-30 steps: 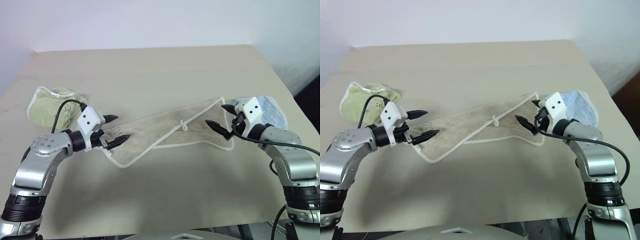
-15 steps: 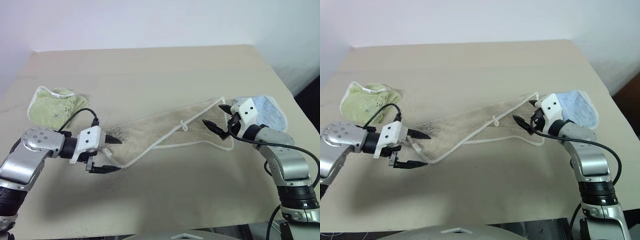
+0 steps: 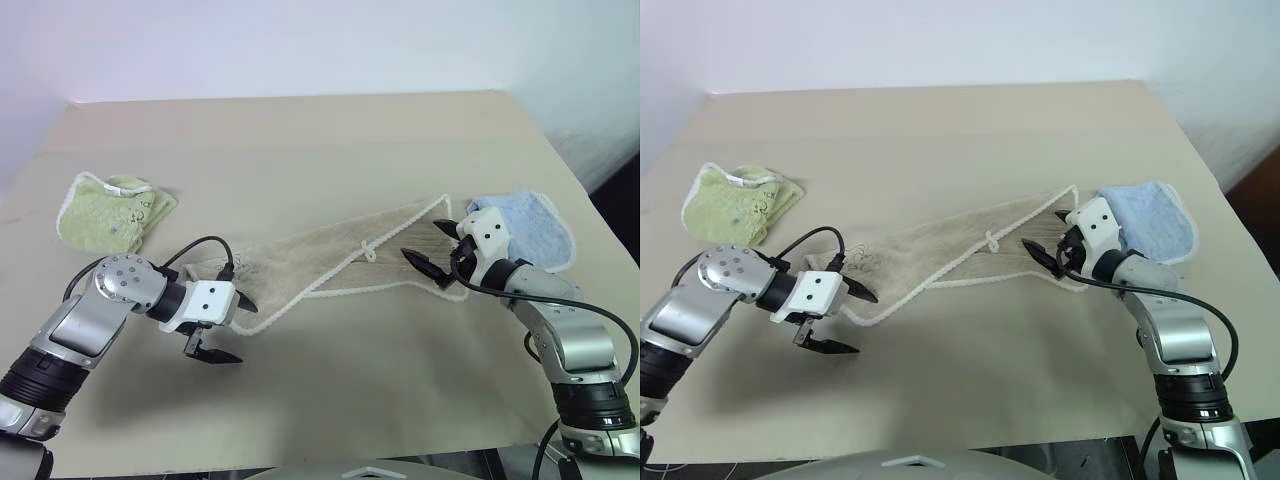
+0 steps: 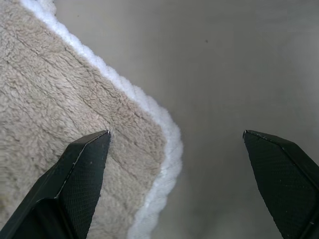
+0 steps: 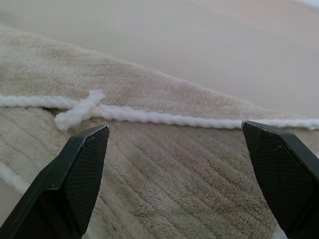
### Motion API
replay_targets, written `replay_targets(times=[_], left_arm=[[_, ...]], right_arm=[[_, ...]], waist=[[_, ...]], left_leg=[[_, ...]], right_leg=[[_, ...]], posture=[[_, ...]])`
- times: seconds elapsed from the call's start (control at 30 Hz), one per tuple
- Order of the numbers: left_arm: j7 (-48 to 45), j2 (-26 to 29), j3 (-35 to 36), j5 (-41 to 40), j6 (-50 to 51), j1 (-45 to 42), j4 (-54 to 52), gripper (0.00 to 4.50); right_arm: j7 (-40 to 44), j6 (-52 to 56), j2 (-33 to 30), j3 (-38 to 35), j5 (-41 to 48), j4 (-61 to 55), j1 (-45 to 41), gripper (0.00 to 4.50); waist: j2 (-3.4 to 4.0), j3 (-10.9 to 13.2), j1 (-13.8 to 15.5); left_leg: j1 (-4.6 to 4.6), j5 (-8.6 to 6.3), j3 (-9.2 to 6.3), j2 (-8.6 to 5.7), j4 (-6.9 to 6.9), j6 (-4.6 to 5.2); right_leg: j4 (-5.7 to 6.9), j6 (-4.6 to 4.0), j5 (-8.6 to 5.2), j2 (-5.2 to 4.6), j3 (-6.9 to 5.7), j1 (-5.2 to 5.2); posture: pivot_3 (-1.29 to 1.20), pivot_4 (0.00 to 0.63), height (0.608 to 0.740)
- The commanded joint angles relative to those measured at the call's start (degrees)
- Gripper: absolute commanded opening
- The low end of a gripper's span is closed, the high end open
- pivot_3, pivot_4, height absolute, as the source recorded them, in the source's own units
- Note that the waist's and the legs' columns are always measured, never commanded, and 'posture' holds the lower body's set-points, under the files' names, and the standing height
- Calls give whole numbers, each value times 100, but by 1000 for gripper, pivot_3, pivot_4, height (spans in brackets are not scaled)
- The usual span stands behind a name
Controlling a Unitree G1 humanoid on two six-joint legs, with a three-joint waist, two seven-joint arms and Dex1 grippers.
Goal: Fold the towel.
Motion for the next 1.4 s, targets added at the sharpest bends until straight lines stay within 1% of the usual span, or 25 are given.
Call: replay_targets(times=[0.03, 0.13, 0.23, 0.37, 0.53, 0.63, 0.73, 0.83, 0.93, 1.03, 1.13, 1.23, 1.4], left_arm=[[77, -127, -114, 174, 12, -95, 202, 4500], [76, -227, -123, 177, 71, -198, 303, 4500], [62, -315, -132, 210, 71, -307, 452, 3917], [0, -306, -100, 165, 72, -261, 410, 2678], [-29, -267, -54, 120, 43, -209, 380, 990], [-28, -259, -38, 100, 36, -159, 342, 58], [-58, -205, 25, 42, 39, -52, 272, 23], [-73, -42, 275, -137, 87, 157, 131, 23], [-15, 24, 634, -569, 389, 301, -110, 23], [58, 113, 929, -858, 673, 410, -367, 23], [133, 226, 1088, -885, 724, 556, -543, 23], [223, 266, 1125, -863, 733, 620, -588, 23], [300, 277, 1179, -891, 775, 701, -653, 23]], right_arm=[[-38, 54, -55, -170, 94, -324, 62, 4485], [-46, 89, -60, -171, 104, -361, 85, 4485], [-34, 122, -72, -168, 114, -383, 78, 4500], [2, 123, -121, -222, 125, -353, 75, 4500], [38, 89, -175, -251, 125, -315, 90, 4500], [50, 56, -195, -236, 114, -251, 43, 4500], [72, 18, -214, -234, 94, -208, 10, 4500], [126, -40, -282, -276, 80, -146, -33, 4500], [192, -157, -377, -308, 30, -16, -114, 4500], [208, -383, -489, -283, -122, 274, -391, 4500], [125, -1016, -749, -33, -785, 955, -827, 4500], [281, -1853, -1026, 336, -1361, 1598, -1087, 4500], [457, -3105, -1265, 818, -2061, 2798, -1712, 4500]], waist=[[2, -1, 2], [3, -2, 3], [3, -2, 1], [3, -2, -6], [3, -2, -5], [3, -2, -9], [3, -2, -19], [3, -2, -36], [4, -1, -40], [3, 0, -31], [6, 1, -36], [5, 1, -27], [5, 2, -56]], left_leg=[[2, 0, 0, 0, 0, 0], [14, 0, 0, 0, 1, 0], [22, 0, 0, 0, 1, 0], [22, 0, 1, 0, 1, 1], [22, 0, 1, 0, 0, 1], [22, 0, 1, 1, 0, 1], [22, -1, 2, 1, -1, 1], [22, -1, 2, 1, -4, 1], [20, -1, 2, 2, -5, 1], [19, -1, 2, 2, -3, 1], [20, -1, 2, 2, -3, 1], [20, -1, 6, 1, -5, 1], [16, 0, 9, 1, -6, 1]], right_leg=[[0, 0, 0, 0, 0, 2], [0, 0, -1, -1, 0, 14], [1, 1, -1, -1, 1, 20], [2, 2, 0, 0, 2, 19], [2, 2, 0, 0, 2, 18], [2, 2, -1, 0, 2, 18], [2, 2, -1, 0, 3, 17], [2, 2, -1, 0, 4, 15], [2, 2, -1, 0, 4, 12], [2, 1, -1, -1, 3, 12], [2, 1, -1, -1, 3, 12], [2, 1, -1, 0, 3, 11], [2, 2, -1, 3, 3, 10]], posture=[[0, 150, 728], [0, 150, 728], [0, 150, 728], [0, 150, 728], [0, 150, 728], [0, 150, 728], [0, 150, 728], [0, 150, 728], [0, 150, 728], [0, 150, 728], [0, 150, 728], [0, 150, 728], [0, 150, 728]])
